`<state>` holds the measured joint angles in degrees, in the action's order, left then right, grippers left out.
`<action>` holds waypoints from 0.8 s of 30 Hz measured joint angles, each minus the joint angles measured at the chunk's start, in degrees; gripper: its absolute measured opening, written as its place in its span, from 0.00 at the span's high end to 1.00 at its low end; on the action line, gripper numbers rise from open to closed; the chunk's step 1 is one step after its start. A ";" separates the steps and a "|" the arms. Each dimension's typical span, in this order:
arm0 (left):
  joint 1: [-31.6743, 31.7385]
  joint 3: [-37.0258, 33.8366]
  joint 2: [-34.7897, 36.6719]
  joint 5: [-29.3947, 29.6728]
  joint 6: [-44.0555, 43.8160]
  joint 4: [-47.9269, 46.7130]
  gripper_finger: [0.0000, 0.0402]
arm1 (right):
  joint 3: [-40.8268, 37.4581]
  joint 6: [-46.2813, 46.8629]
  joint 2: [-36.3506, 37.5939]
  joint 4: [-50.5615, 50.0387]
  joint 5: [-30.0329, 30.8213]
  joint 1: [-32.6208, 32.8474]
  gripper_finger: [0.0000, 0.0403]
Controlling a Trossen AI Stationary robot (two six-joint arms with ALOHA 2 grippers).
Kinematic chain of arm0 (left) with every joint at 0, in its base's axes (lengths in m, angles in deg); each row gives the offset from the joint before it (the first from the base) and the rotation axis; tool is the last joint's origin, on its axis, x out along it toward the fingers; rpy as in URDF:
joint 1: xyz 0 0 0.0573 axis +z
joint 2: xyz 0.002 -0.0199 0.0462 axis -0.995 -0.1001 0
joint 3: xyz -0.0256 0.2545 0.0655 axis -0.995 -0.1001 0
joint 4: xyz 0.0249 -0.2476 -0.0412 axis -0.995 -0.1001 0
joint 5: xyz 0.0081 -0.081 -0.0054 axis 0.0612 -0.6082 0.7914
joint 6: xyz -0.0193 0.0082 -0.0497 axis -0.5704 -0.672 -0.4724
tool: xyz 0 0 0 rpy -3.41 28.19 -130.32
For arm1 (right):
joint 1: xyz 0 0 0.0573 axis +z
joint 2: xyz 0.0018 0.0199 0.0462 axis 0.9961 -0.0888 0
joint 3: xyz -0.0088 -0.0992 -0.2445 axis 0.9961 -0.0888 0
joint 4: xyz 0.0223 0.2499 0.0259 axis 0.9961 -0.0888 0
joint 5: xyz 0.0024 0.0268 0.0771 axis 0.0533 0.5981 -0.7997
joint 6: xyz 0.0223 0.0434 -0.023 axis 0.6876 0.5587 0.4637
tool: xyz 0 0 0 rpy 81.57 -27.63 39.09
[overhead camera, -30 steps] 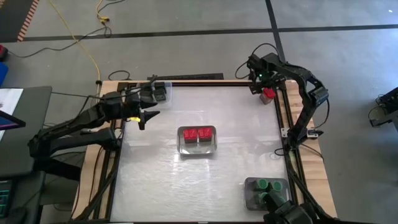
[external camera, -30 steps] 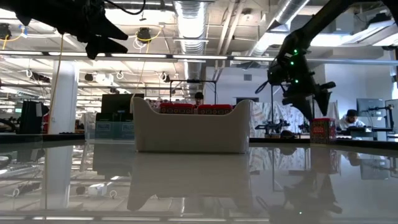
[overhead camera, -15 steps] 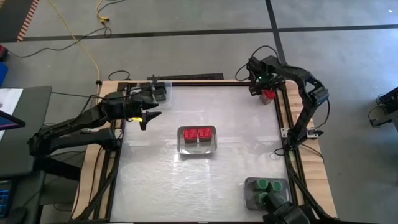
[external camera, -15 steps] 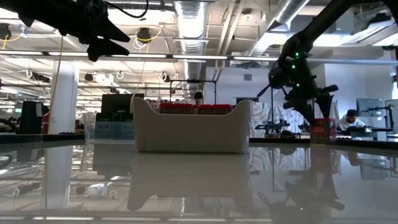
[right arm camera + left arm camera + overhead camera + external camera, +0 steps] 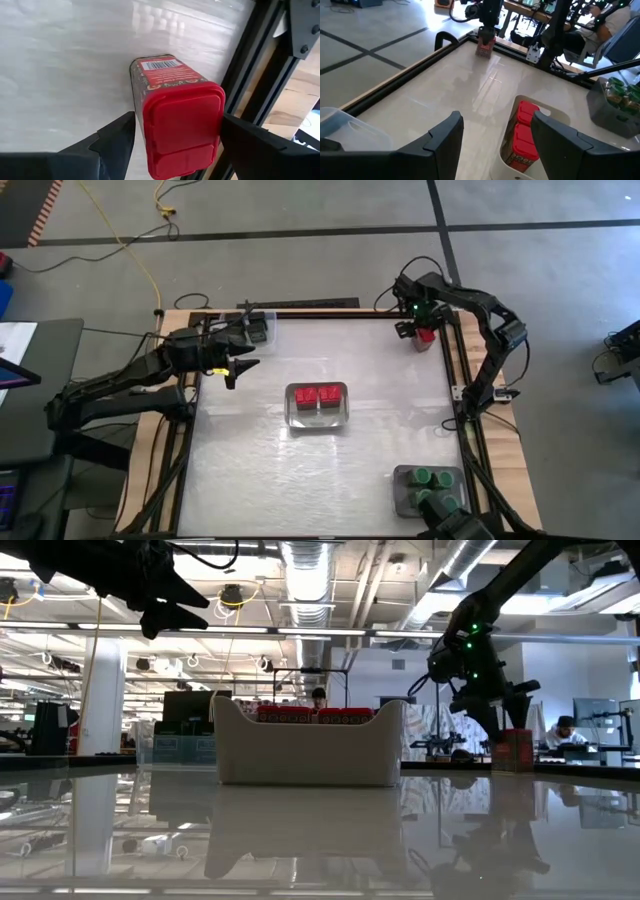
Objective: Sort spices by type
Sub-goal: Put the red seasoning can into the gray bin
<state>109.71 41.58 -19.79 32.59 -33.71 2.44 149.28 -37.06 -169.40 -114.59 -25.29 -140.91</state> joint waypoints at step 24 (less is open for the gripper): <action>0.00 0.00 0.01 0.20 -0.02 -0.02 0.45 | 0.04 3.29 4.76 -0.69 -1.46 -2.13 0.24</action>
<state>109.71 41.58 -19.78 32.79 -33.73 2.42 149.33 -33.78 -164.65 -115.27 -26.76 -143.04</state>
